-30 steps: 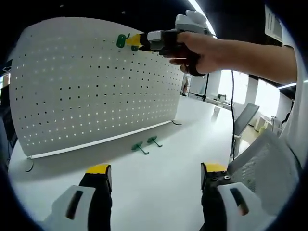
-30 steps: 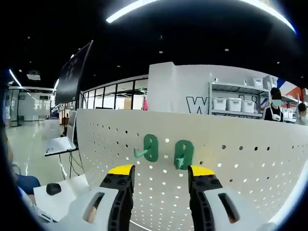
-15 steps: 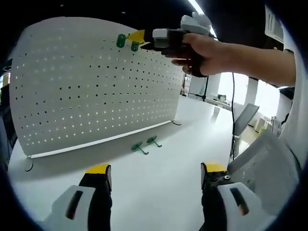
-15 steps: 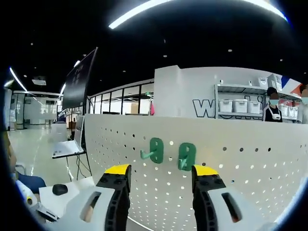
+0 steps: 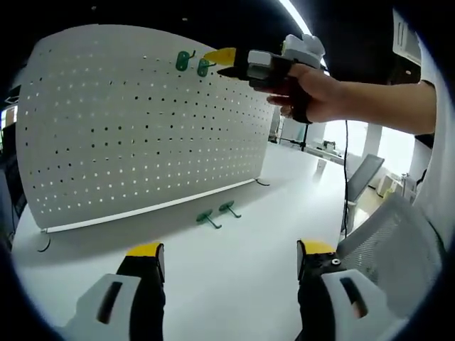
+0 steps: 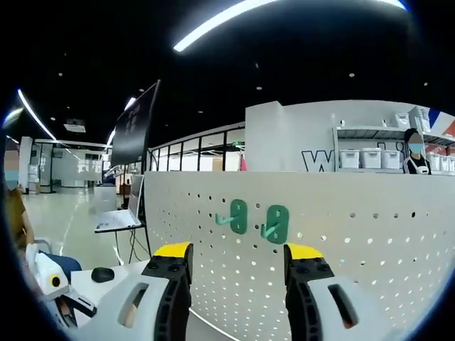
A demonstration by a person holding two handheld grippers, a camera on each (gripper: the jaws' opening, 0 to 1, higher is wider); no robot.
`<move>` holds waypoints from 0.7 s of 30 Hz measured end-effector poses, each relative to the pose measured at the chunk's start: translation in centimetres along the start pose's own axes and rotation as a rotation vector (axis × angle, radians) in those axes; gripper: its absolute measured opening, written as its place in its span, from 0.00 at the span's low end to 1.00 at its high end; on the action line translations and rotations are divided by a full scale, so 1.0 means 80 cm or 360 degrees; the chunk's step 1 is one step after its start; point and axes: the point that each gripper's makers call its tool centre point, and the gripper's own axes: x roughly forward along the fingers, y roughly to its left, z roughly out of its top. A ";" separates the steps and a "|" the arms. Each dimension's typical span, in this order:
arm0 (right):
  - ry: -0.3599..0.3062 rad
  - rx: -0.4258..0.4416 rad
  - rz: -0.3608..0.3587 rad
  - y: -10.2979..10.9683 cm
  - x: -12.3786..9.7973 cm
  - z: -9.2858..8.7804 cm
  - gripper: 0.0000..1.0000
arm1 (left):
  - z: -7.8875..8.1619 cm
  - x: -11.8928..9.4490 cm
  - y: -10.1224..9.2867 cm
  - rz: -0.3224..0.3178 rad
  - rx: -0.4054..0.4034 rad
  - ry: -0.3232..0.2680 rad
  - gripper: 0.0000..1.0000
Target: Insert the hook assembly into the mounting plate slot until the hook locks in place.
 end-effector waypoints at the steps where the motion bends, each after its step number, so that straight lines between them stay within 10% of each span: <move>1: 0.0000 0.0002 0.0008 0.000 -0.004 -0.001 0.49 | 0.001 0.000 0.000 0.0000 -0.0004 -0.0005 0.79; 21: 0.0104 0.0020 0.0056 0.003 -0.058 -0.051 0.50 | 0.007 -0.002 0.000 0.0000 -0.0013 -0.0048 0.80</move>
